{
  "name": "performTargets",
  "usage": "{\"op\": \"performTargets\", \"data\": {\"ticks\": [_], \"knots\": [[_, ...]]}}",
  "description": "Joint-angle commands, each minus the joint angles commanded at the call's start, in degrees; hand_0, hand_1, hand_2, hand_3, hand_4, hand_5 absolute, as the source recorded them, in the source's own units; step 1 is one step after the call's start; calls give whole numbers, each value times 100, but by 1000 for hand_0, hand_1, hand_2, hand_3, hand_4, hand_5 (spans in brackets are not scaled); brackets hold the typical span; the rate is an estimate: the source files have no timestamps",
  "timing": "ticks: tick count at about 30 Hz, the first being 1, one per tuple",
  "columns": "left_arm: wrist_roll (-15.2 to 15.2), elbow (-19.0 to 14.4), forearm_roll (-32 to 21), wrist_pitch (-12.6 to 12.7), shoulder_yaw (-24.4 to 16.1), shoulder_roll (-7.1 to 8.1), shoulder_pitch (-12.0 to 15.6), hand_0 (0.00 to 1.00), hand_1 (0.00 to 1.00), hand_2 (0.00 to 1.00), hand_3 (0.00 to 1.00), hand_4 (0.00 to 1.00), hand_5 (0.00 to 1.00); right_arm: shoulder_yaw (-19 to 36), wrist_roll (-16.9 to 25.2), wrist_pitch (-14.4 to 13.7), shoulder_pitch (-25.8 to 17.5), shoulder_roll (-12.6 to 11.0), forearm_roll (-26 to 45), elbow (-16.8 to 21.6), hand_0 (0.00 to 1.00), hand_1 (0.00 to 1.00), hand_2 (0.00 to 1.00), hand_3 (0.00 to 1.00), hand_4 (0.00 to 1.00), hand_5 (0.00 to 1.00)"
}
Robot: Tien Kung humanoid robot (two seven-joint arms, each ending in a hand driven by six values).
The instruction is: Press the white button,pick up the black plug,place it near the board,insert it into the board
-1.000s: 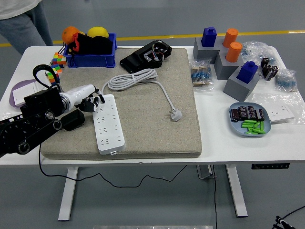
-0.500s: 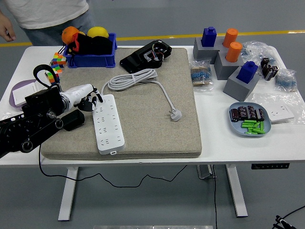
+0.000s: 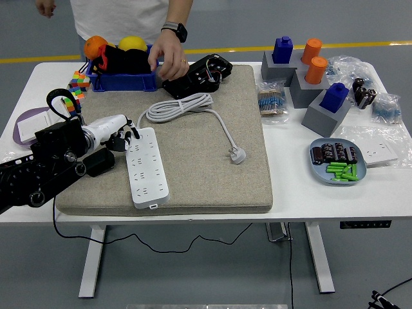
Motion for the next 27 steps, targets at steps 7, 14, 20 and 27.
{"op": "performTargets", "data": {"ticks": [7, 14, 20, 27], "knots": [[-208, -398, 324, 154, -586, 110, 47, 2, 2, 16, 627, 31, 2, -40, -1, -4, -27, -7, 3, -6, 719, 698, 683, 614, 714, 421], [-401, -910, 623, 223, -1343, 191, 382, 2, 2, 53, 626, 2, 2, -26, 2, -5, -23, 6, -2, 2, 719, 698, 683, 614, 714, 421], [-308, -1576, 709, 77, -2220, 277, 1023, 117, 88, 189, 631, 252, 2, 10, -1, -4, -60, 22, -27, -5, 719, 698, 683, 614, 715, 422], [-364, -2120, 904, -37, -3159, 243, 1867, 318, 484, 506, 647, 662, 2, 21, 0, 0, -94, 51, -37, -4, 719, 698, 683, 614, 715, 422]]}}
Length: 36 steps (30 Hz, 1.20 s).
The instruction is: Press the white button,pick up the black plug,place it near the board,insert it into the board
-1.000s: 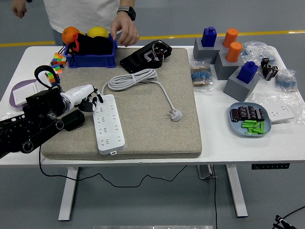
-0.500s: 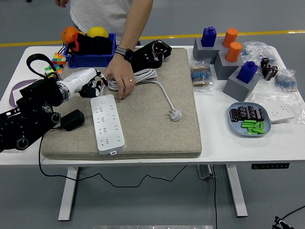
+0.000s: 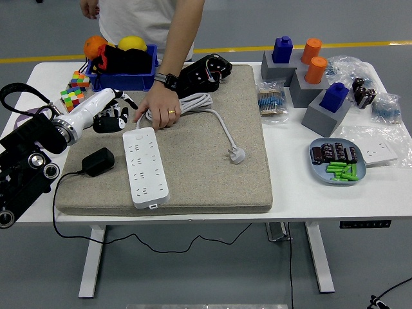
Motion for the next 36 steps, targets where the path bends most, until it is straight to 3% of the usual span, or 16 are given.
{"op": "performTargets", "data": {"ticks": [2, 3, 8, 9, 12, 14, 15, 36], "knots": [[-49, -73, 110, -16, -257, -39, 241, 318, 484, 506, 647, 662, 2, -5, 2, 0, -3, 5, 3, 5, 719, 698, 683, 614, 715, 422], [-66, -88, 142, -20, -338, -49, 313, 640, 768, 719, 624, 861, 2, -6, 3, 0, -5, 5, 3, 7, 717, 698, 683, 615, 714, 422], [-202, -139, 319, -120, -882, -170, 664, 640, 768, 719, 624, 861, 2, -11, 4, -5, -2, -3, 3, 12, 717, 698, 683, 615, 714, 422], [-219, -140, 342, -139, -958, -188, 699, 697, 821, 782, 540, 948, 2, -7, 4, -6, -2, -1, -1, 12, 718, 698, 683, 615, 714, 421], [-288, -92, 400, -199, -1124, -224, 787, 697, 821, 782, 540, 948, 2, -5, 4, -4, -3, 3, 3, 11, 718, 698, 683, 615, 714, 421], [-311, -52, 415, -231, -1141, -220, 810, 697, 821, 782, 540, 948, 2, 0, 3, -4, -1, 6, 2, 10, 718, 698, 683, 615, 714, 421], [-309, -30, 419, -257, -1136, -210, 823, 740, 843, 784, 490, 984, 2, -2, 5, -2, 0, 7, 7, 13, 718, 698, 683, 615, 714, 421], [-377, 459, 420, -341, -1051, 50, 1076, 701, 797, 735, 506, 986, 2, 3, 4, -2, 10, 13, 17, 20, 719, 698, 683, 614, 714, 423]]}}
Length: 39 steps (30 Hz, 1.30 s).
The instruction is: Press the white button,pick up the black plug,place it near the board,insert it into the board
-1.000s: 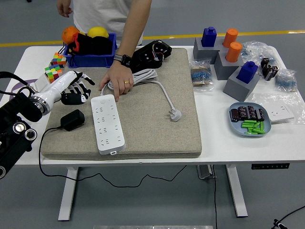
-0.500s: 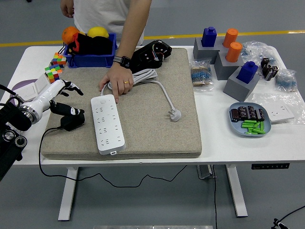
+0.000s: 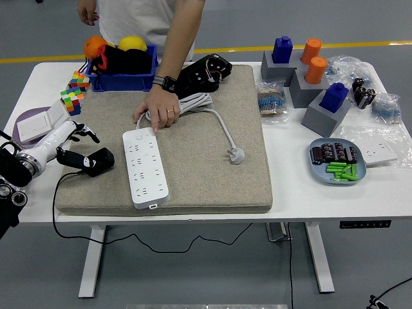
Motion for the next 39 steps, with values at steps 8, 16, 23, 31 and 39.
{"op": "performTargets", "data": {"ticks": [8, 16, 23, 31, 39], "knots": [[-24, 104, 4, 13, 68, -9, 20, 693, 793, 731, 510, 984, 2, 17, -7, -2, -8, 1, -14, -14, 719, 698, 683, 615, 714, 420], [-26, 219, -3, 22, 188, -9, -42, 679, 769, 703, 512, 974, 2, -9, -1, -1, 4, 3, 7, -1, 719, 698, 683, 615, 715, 421], [-35, 298, 26, 77, 275, 5, -102, 651, 729, 651, 506, 962, 2, -12, -2, -2, 2, -1, 1, -9, 719, 698, 683, 615, 715, 421], [-84, 307, 46, 134, 330, 1, -148, 525, 650, 537, 525, 887, 2, -6, -2, -1, 13, 4, 7, -8, 719, 698, 683, 615, 715, 420], [-58, 313, 18, 145, 365, 14, -163, 334, 451, 439, 485, 860, 2, -31, -2, -2, 15, -1, 10, -13, 720, 698, 683, 615, 715, 421]]}}
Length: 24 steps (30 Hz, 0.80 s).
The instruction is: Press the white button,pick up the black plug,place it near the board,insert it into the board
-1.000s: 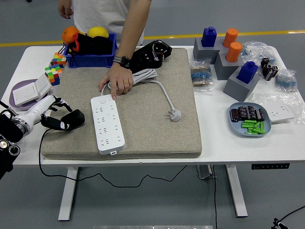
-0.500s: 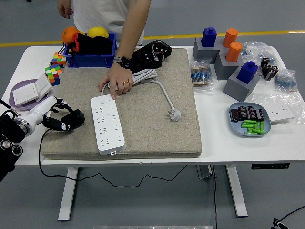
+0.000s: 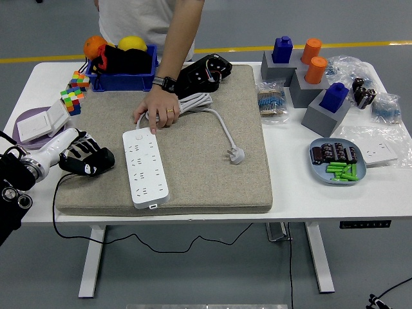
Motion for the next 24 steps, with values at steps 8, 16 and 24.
{"op": "performTargets", "data": {"ticks": [8, 16, 24], "knots": [[-45, 31, -24, 37, 42, -1, 12, 285, 384, 407, 476, 834, 2, -41, 4, 0, 1, -8, 7, -1, 720, 698, 683, 615, 715, 421], [-253, 40, -144, 157, 39, 0, 9, 273, 373, 404, 469, 816, 2, -48, 8, -6, 0, -17, 5, -7, 719, 698, 683, 615, 716, 421], [-387, -18, -170, 252, -2, -14, 56, 269, 365, 384, 465, 788, 2, -56, 15, -14, -17, -21, 4, -7, 719, 698, 683, 615, 717, 422]]}}
